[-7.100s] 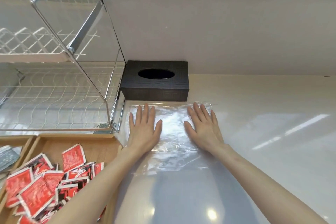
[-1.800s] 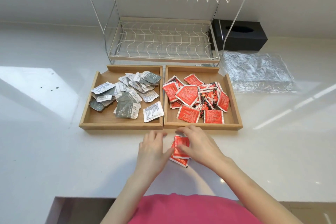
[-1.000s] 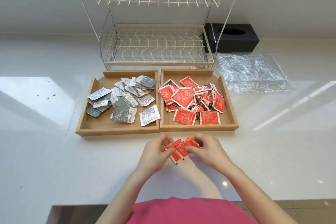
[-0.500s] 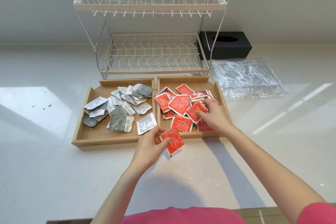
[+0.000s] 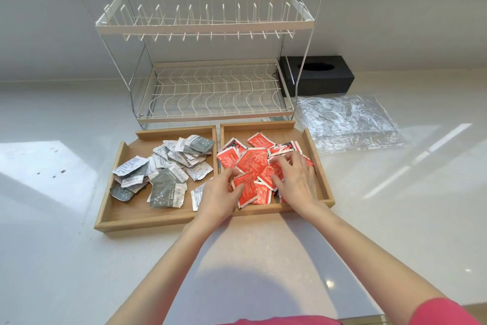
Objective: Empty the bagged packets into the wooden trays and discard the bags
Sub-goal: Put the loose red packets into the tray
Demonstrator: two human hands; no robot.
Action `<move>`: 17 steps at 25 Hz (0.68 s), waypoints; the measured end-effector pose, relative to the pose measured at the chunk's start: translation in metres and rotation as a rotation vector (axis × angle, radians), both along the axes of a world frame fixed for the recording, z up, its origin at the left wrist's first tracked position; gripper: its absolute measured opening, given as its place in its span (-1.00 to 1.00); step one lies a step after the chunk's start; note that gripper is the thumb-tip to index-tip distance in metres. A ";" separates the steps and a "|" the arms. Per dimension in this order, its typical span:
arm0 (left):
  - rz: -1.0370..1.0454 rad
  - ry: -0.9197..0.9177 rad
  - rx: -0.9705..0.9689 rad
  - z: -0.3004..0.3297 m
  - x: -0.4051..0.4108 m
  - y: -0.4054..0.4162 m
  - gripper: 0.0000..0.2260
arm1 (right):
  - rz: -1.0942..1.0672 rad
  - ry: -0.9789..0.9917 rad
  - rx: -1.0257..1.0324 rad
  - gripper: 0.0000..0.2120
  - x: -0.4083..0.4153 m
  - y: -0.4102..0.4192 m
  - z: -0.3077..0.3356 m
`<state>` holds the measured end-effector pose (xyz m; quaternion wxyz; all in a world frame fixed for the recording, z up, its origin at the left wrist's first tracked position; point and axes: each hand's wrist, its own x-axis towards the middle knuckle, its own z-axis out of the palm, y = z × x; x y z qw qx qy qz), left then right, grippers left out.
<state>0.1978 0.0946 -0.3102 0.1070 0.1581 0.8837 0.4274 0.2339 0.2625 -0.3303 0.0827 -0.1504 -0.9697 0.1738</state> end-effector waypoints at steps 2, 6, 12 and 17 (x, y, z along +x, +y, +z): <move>-0.031 0.072 -0.041 -0.003 -0.013 0.011 -0.82 | 0.012 -0.009 0.006 -0.72 -0.002 0.003 0.001; -0.175 0.338 -0.429 -0.028 -0.024 0.022 -0.48 | 0.023 -0.010 0.022 -0.70 -0.003 0.005 -0.006; -0.285 0.399 -0.644 -0.050 -0.023 0.023 -0.48 | 0.053 -0.113 -0.071 -0.58 -0.002 0.014 -0.018; -0.308 0.316 -0.663 -0.047 -0.027 0.027 -0.47 | 0.089 -0.158 -0.116 -0.57 -0.002 0.016 -0.020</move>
